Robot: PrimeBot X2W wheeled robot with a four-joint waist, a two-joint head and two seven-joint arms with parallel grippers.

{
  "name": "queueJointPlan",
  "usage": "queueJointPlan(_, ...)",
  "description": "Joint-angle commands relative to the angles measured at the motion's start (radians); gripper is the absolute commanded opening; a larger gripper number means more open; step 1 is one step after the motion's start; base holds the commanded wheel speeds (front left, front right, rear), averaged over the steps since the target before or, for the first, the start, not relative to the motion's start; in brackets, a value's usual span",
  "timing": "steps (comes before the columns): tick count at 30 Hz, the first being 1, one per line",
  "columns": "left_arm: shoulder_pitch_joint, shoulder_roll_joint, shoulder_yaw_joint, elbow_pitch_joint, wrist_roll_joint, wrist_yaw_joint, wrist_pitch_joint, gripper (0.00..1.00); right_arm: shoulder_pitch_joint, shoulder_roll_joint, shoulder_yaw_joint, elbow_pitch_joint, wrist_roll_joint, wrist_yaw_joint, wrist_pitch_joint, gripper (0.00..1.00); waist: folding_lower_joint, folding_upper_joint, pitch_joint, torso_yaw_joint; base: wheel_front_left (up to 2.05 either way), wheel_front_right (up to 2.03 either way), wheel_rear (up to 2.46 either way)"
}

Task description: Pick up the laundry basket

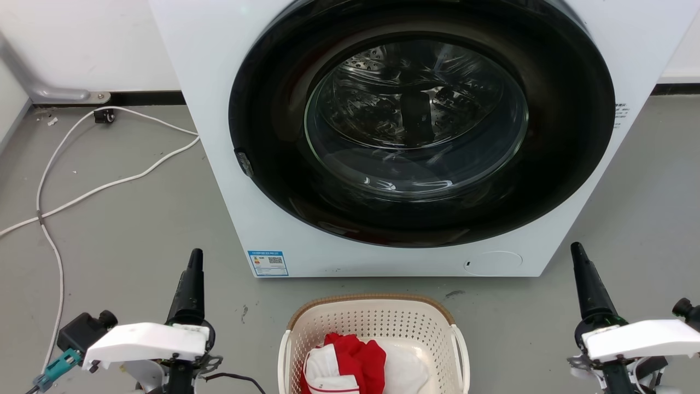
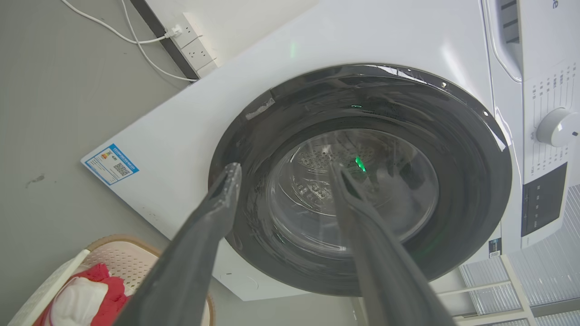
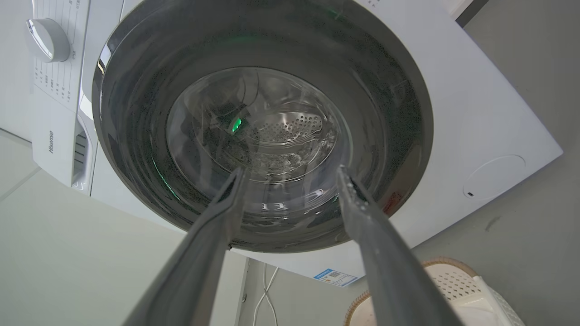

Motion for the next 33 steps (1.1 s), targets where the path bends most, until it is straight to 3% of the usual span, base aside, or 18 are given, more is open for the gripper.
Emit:
queueJointPlan(1, -0.005, 0.003, -0.011, -0.027, 0.056, 0.007, -0.013, 1.0, -0.004, -0.003, 0.008, -0.023, -0.064, 0.0, -0.013, 1.0, 0.0, 0.0, 0.001, 0.0, 0.0, 0.0, 0.0)
queueJointPlan(33, 0.036, 0.004, -0.065, -0.091, 0.514, 0.012, -0.12, 1.0, 0.044, -0.005, 0.045, -0.075, -0.539, 0.0, -0.121, 1.0, 0.0, 0.0, 0.004, -0.001, 0.0, 0.0, 0.0)
